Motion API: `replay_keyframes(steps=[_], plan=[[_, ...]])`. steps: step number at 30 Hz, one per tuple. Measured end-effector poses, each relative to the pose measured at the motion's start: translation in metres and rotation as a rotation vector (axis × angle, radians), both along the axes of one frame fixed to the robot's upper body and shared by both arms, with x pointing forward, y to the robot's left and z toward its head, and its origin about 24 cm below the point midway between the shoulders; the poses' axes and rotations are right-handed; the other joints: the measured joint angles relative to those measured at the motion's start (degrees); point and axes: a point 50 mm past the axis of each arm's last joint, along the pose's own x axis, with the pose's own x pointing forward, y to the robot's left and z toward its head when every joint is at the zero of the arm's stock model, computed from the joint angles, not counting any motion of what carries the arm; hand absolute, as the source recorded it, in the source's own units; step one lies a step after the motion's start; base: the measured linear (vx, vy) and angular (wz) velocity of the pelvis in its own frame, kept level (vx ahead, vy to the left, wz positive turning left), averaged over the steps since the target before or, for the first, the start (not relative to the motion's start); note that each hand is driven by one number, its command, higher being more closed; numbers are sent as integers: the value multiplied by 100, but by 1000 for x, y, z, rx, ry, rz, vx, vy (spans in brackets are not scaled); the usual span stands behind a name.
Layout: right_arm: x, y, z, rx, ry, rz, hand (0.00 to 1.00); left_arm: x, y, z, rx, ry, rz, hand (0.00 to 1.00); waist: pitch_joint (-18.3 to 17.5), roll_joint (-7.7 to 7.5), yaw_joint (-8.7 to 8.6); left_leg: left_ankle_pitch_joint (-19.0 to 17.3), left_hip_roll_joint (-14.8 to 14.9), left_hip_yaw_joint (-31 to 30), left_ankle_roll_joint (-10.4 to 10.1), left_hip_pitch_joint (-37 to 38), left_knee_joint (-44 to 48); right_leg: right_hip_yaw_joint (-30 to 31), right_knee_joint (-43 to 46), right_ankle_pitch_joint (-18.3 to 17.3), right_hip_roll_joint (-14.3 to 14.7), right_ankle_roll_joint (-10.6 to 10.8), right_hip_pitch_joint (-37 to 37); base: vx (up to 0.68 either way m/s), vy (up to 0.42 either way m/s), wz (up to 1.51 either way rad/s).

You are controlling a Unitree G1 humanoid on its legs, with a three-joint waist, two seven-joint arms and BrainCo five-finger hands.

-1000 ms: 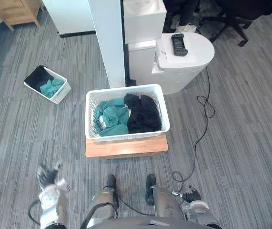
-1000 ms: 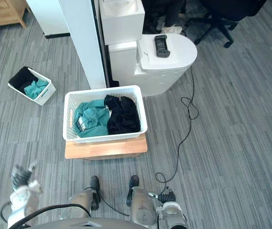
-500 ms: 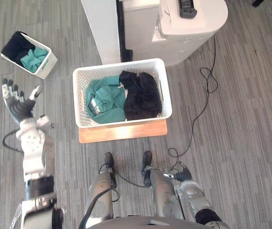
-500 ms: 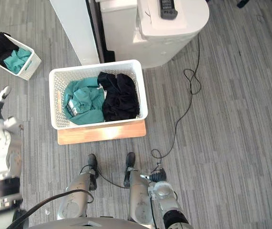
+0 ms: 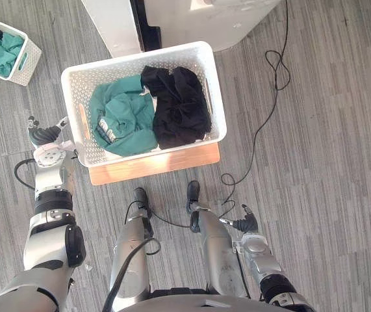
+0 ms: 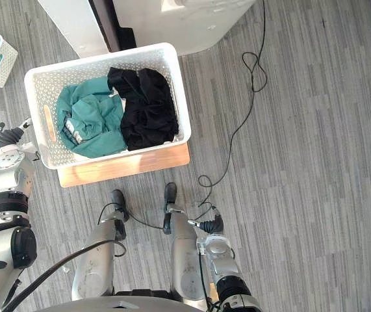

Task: Pick up the laundry basket with both hands and put the clothes into the washing machine.

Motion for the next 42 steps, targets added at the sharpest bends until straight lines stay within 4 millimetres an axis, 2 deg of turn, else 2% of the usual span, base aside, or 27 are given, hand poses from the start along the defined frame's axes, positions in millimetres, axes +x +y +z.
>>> replay_keyframes(steps=[3,8,15,17,21,24,29,34,38,42], plan=[[0,-1,0,1,3,-6,0,1,-2,-6,-22,18,-38,0,5,2,-17,-20,15,25,2,-2,36,8,2,0,8,0,1,9,-10,-3],[-1,-2,-1,0,6,-13,0,2,-1,-2,-71,-15,-38,0,5,3,-35,-41,33,46,-4,0,60,34,2,3,26,-4,0,5,-7,-2],[-4,-5,-4,-14,20,-28,0,-9,36,22,-105,-102,138,0,5,8,-35,-40,39,55,-6,25,64,55,13,4,38,-7,9,0,0,0],[-6,-6,-6,-17,32,-30,0,-10,37,22,-133,-119,153,0,4,10,-24,-40,39,54,-6,28,85,57,18,4,36,-7,19,0,0,0],[-6,-7,-7,-21,42,-31,0,-3,26,27,-267,-228,91,0,4,22,-16,-47,39,48,-18,29,140,53,56,6,26,-9,35,0,0,0],[-6,-8,-6,-25,43,-30,0,4,13,37,-270,-281,5,0,11,42,17,-47,37,44,-18,29,149,49,63,17,20,-23,36,-36,-22,1],[-6,-14,-4,-48,42,-26,0,17,-13,41,-168,-249,-211,0,16,197,28,-47,10,33,-17,10,162,27,74,19,-14,-20,32,-10,-7,2],[-7,-17,-5,-63,51,-18,0,23,-31,47,-72,-217,-355,0,13,215,5,-48,14,44,-16,-44,176,29,62,21,-13,-17,-22,6,-3,0],[-9,-19,-8,-65,76,-21,0,24,-32,42,27,-147,-385,0,15,220,-4,-51,18,71,-19,-47,202,51,53,22,-12,-16,-21,13,-6,-1],[-13,-20,-12,-55,92,-33,0,18,-7,21,78,2,-270,0,15,220,2,-101,70,154,-21,-57,266,123,45,46,40,-18,-48,7,-18,-11]])
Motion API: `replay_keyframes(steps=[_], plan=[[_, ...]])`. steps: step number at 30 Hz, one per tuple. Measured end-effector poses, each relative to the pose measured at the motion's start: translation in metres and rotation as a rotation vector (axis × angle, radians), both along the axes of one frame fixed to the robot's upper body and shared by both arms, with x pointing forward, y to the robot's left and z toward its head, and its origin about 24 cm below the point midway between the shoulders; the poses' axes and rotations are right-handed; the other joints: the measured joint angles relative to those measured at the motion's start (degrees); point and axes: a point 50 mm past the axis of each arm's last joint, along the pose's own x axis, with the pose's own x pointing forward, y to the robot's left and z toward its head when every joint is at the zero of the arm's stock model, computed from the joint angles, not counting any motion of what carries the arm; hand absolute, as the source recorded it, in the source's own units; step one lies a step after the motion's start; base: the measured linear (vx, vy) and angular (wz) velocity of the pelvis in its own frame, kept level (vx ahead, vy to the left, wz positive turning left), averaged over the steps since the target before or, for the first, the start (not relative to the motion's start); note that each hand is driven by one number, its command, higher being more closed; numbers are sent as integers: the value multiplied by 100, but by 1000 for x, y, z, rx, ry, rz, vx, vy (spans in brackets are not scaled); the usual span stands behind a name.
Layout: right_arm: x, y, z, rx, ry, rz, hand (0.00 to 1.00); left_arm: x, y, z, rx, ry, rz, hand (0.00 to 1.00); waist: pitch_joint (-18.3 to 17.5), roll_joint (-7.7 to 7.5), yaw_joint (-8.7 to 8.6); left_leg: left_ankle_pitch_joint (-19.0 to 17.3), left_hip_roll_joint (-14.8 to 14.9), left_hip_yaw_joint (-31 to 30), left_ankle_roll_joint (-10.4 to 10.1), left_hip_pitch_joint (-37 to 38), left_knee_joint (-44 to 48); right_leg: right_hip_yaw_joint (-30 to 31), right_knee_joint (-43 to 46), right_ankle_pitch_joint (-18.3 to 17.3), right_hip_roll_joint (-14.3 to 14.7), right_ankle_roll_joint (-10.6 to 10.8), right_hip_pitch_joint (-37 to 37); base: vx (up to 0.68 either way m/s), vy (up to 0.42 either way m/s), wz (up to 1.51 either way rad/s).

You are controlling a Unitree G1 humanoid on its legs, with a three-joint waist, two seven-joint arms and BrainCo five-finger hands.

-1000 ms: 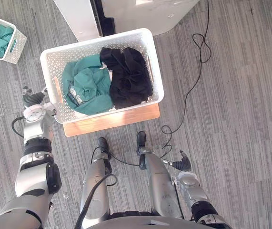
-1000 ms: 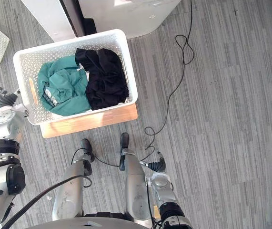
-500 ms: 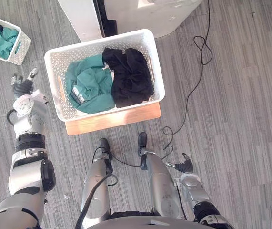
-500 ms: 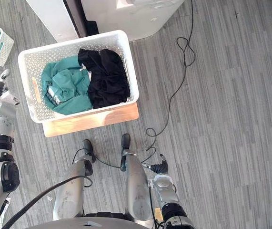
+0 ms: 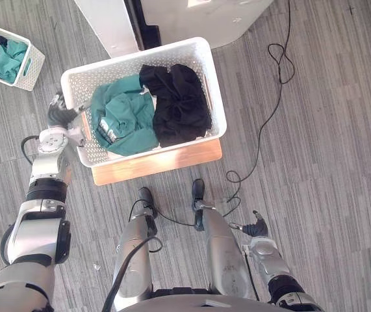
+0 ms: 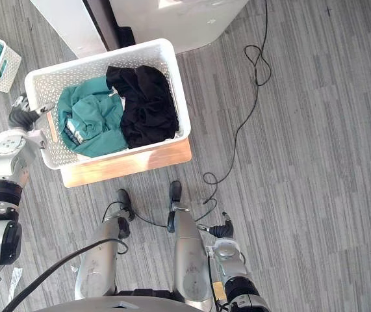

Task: Pick up the laundry basket with both hands and put the clothes into the washing machine.

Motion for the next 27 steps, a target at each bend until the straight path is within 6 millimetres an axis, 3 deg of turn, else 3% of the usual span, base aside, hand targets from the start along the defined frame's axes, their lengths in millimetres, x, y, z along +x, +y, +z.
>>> replay_keyframes(steps=[2,6,15,21,24,27], plan=[[-2,-1,-2,17,4,-18,0,-6,14,-3,13,30,76,0,-2,3,-1,-8,33,43,6,-118,54,40,2,39,29,-11,-123,-17,-39,-12],[-4,-1,-5,30,15,-31,0,-8,21,0,47,27,149,0,0,6,-66,-10,65,53,10,-185,92,51,-31,99,54,-10,-173,-20,-38,-4],[-3,-2,-3,25,-5,-33,0,-4,10,1,-4,-6,228,0,1,11,-57,-5,71,61,28,-277,107,75,-230,258,68,15,-176,-5,-7,-2],[-2,-2,-2,25,-10,-31,0,2,-3,0,47,19,124,0,0,12,-38,-1,69,68,35,-325,92,78,-256,276,68,16,-221,3,-5,0],[6,0,6,27,-58,-22,0,5,-2,11,162,28,63,0,-3,17,-39,7,70,78,45,-429,107,89,-255,297,68,17,-331,21,-22,-2],[30,12,50,122,-304,-13,0,7,-2,24,298,45,-23,0,-1,18,-55,-17,124,88,72,-515,216,106,-300,351,101,30,-358,21,-32,-5]])
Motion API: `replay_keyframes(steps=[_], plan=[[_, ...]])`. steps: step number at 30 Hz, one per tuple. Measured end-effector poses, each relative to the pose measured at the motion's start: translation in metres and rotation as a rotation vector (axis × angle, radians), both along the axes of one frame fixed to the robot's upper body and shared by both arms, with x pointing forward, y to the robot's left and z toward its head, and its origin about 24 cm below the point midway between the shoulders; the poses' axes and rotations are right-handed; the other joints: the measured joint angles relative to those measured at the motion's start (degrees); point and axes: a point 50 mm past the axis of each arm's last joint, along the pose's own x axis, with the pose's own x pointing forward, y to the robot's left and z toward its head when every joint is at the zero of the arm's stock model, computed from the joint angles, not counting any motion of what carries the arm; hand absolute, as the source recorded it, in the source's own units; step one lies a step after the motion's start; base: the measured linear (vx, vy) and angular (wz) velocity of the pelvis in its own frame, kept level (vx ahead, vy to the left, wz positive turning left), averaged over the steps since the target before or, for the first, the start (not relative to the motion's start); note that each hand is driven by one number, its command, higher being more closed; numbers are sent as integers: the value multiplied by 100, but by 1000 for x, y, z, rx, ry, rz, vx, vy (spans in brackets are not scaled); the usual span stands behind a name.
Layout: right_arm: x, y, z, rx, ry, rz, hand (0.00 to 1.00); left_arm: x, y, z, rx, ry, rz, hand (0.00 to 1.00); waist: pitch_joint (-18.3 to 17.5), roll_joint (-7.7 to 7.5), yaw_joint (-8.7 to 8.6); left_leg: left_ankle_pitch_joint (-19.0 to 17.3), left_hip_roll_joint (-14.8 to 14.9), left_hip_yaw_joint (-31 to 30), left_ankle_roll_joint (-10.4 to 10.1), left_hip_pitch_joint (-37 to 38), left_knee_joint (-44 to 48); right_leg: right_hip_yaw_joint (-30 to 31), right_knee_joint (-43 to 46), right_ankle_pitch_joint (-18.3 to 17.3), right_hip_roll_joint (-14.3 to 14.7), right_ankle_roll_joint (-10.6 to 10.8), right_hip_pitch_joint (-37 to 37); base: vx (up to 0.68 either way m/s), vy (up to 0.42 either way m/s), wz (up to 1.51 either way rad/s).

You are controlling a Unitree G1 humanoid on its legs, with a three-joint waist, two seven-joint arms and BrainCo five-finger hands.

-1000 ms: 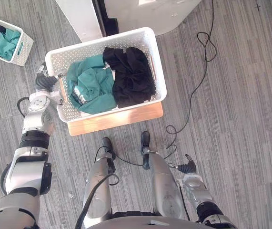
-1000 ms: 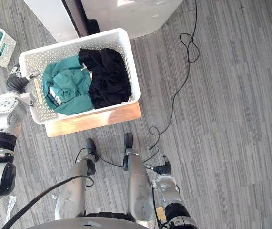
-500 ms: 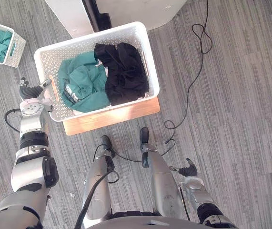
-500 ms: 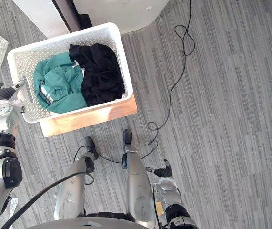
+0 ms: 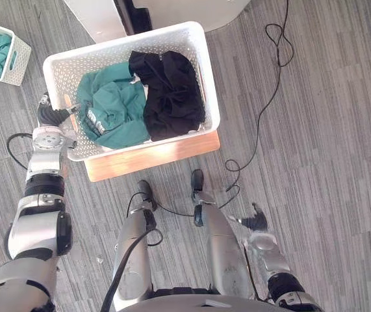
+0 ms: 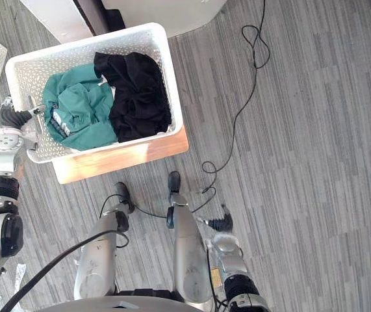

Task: Pick up the laundry basket with both hands and put the clothes into the washing machine.

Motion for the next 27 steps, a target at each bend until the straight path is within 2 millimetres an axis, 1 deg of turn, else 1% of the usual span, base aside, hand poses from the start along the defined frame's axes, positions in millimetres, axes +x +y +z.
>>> replay_keyframes(steps=[1,2,3,4,5,6,7,9,10,11,13,15,16,17,18,20,21,23,24,27], plan=[[5,2,14,23,-70,3,0,0,-1,2,17,0,-15,0,0,0,9,-8,10,5,5,-13,18,4,-24,21,7,4,2,5,-21,-10],[13,3,47,55,-225,4,0,1,-3,8,49,-2,-40,0,0,-1,16,-62,55,23,31,-61,107,19,-70,59,37,9,3,-8,-19,-10],[19,-2,88,74,-414,-11,0,2,-6,14,78,-6,-66,0,1,-2,23,-98,75,22,58,-128,194,22,-88,82,45,19,-16,-14,-9,-8],[19,-7,108,75,-510,-23,0,2,-8,16,88,-7,-77,0,1,-2,26,-113,80,15,72,-160,233,22,-91,92,44,30,-26,0,0,0],[15,-19,147,40,-692,-60,0,3,-12,20,104,-16,-95,0,1,-3,43,-153,102,6,104,-226,331,13,-96,113,46,40,-43,0,0,0],[7,-31,179,-14,-836,-95,0,3,-16,23,117,-24,-108,0,2,-3,48,-188,114,-32,120,-304,420,-14,-103,132,44,58,-49,-1,15,5],[3,-36,192,-42,-897,-116,0,4,-18,24,122,-26,-114,0,2,-3,56,-203,120,-59,125,-342,466,-36,-110,137,40,65,-50,5,19,11],[-10,-49,231,-102,-1098,-167,0,4,-22,29,126,-46,-121,0,2,-4,43,-230,124,-154,147,-475,572,-107,-142,165,26,86,-60,2,16,13],[-10,-49,234,-103,-1112,-168,0,4,-23,30,127,-50,-122,0,2,-4,45,-230,124,-162,147,-486,579,-112,-143,167,25,88,-63,-6,2,10],[-7,-48,243,-89,-1155,-157,0,4,-27,33,127,-70,-123,0,2,-5,67,-230,126,-187,147,-530,608,-130,-146,179,24,87,-81,-12,-21,6],[2,-42,255,-60,-1193,-121,0,4,-30,38,127,-102,-116,0,2,-5,92,-229,148,-232,147,-617,670,-183,-142,196,28,73,-121,-17,-26,7],[15,-35,263,-37,-1206,-67,0,5,-35,41,120,-121,-114,0,3,-5,127,-228,159,-294,147,-712,681,-237,-143,210,31,64,-168,-33,-35,10],[24,-31,266,-26,-1197,-35,0,5,-36,40,116,-124,-107,0,3,-5,134,-227,164,-353,146,-767,709,-287,-145,214,33,59,-175,-35,-37,15],[34,-29,268,-8,-1178,-2,0,5,-38,42,116,-134,-111,0,3,-7,160,-226,170,-402,147,-810,737,-338,-145,213,34,59,-175,-19,-24,16],[39,-29,268,-6,-1161,13,0,5,-39,43,116,-141,-115,0,3,-7,181,-226,169,-427,147,-830,751,-360,-145,213,33,59,-174,-13,-22,16],[61,-33,263,39,-1071,64,0,5,-42,47,120,-165,-126,0,5,-9,262,-208,166,-524,157,-897,773,-444,-146,213,30,58,-173,-1,-12,15],[66,-34,262,54,-1047,76,0,5,-44,47,123,-169,-131,0,5,-9,291,-205,165,-531,156,-902,772,-455,-146,213,28,58,-173,3,-14,9],[84,-36,259,78,-944,157,0,5,-45,47,137,-167,-139,0,5,-9,376,-187,156,-591,146,-927,761,-519,-147,212,21,57,-166,3,-23,10],[88,-36,258,81,-917,178,0,5,-44,48,143,-171,-139,0,5,-9,380,-177,153,-632,146,-951,761,-558,-148,212,20,57,-162,-3,-29,23],[108,-38,251,58,-729,323,0,2,-44,55,201,-189,-172,0,8,-14,401,-128,148,-827,133,-1078,769,-748,-156,211,18,55,-159,-8,-30,24]])
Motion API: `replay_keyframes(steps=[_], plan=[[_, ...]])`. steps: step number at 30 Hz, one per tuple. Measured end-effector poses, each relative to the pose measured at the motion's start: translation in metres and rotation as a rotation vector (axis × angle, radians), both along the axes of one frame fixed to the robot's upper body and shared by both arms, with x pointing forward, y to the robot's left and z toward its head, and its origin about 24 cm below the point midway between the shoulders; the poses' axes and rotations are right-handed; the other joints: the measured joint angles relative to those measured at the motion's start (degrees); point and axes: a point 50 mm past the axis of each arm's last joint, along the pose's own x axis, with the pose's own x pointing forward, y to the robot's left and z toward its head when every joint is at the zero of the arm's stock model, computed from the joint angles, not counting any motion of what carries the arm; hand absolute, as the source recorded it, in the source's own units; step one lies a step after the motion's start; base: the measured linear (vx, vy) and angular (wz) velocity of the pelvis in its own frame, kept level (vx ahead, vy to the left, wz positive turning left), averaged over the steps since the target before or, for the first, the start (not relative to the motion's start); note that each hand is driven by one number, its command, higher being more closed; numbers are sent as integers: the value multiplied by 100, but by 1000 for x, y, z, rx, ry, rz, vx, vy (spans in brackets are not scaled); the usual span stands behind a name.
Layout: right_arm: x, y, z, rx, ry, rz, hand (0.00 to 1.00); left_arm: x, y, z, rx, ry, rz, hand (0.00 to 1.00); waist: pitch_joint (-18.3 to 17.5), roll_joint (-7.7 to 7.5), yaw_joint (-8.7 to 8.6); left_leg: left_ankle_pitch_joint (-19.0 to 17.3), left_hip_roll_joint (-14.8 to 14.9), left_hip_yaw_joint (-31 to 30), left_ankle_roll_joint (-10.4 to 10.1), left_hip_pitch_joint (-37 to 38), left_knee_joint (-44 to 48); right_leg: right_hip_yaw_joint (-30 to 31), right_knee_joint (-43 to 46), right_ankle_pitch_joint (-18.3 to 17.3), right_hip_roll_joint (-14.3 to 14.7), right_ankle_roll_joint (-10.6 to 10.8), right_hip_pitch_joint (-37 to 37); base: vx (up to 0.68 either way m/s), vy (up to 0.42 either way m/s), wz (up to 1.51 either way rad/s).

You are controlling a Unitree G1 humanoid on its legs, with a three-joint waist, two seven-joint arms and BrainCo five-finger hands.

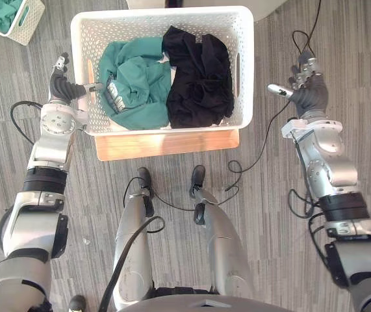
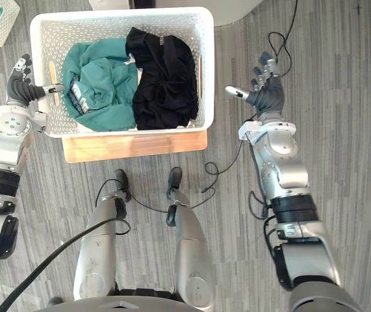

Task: Pick up the laundry basket with both hands and put the clothes into the washing machine.

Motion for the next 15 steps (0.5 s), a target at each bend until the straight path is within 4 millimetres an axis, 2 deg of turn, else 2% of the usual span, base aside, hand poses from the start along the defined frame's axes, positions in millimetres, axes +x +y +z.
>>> replay_keyframes(steps=[3,6,15], plan=[[11,-1,-7,-99,133,68,0,-3,4,1,49,6,-15,0,0,-1,51,3,1,-22,-1,-18,1,-29,0,0,-4,0,4,-7,-17,6],[16,-5,-14,-96,212,111,0,-4,6,3,84,10,-48,0,0,-1,65,6,5,-84,2,-71,24,-124,-1,-1,-15,-1,19,3,-11,11],[26,-8,-25,-146,336,122,0,-4,3,-1,129,42,-116,0,-8,-7,-8,-1,136,10,25,-113,81,-257,-137,20,3,-29,136,3,-5,6]])
